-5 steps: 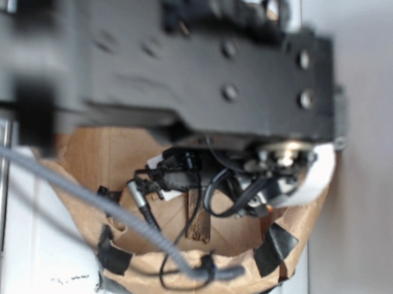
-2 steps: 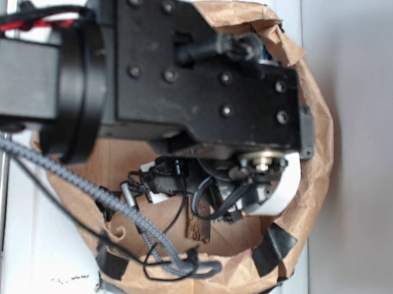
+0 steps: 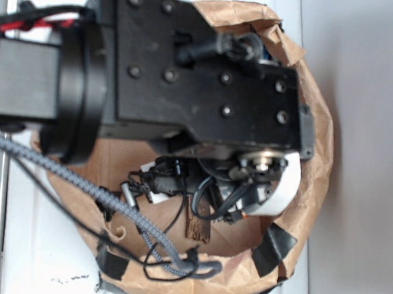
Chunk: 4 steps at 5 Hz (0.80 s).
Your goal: Grab the wood chip.
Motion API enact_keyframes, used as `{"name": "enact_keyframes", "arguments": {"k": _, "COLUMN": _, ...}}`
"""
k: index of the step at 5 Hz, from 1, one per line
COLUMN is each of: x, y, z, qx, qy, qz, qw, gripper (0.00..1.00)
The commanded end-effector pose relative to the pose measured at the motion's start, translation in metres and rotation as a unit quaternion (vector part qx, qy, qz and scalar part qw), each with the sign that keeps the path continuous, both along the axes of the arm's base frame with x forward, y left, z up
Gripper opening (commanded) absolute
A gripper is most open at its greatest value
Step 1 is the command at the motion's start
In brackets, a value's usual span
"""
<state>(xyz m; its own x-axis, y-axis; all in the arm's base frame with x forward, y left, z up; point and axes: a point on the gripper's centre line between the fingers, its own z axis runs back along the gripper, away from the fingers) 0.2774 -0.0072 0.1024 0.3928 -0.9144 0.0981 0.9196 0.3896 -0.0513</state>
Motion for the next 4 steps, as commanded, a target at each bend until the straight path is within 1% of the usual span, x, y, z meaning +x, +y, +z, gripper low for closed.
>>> {"name": "enact_keyframes", "arguments": {"k": 1, "x": 0.000, "y": -0.011, "z": -0.008, "qx": 0.017, "qy": -0.042, "qz": -0.037, "qw": 0.998, "gripper": 1.00}}
{"name": "enact_keyframes", "arguments": {"k": 2, "x": -0.007, "y": -0.018, "z": -0.021, "qx": 0.031, "qy": -0.055, "qz": -0.059, "qw": 0.996, "gripper": 1.00}}
{"name": "enact_keyframes", "arguments": {"k": 3, "x": -0.011, "y": -0.026, "z": -0.033, "qx": 0.031, "qy": -0.059, "qz": -0.083, "qw": 0.994, "gripper": 1.00}}
{"name": "enact_keyframes", "arguments": {"k": 4, "x": -0.013, "y": -0.037, "z": -0.040, "qx": 0.007, "qy": -0.038, "qz": -0.113, "qw": 0.993, "gripper": 1.00}}
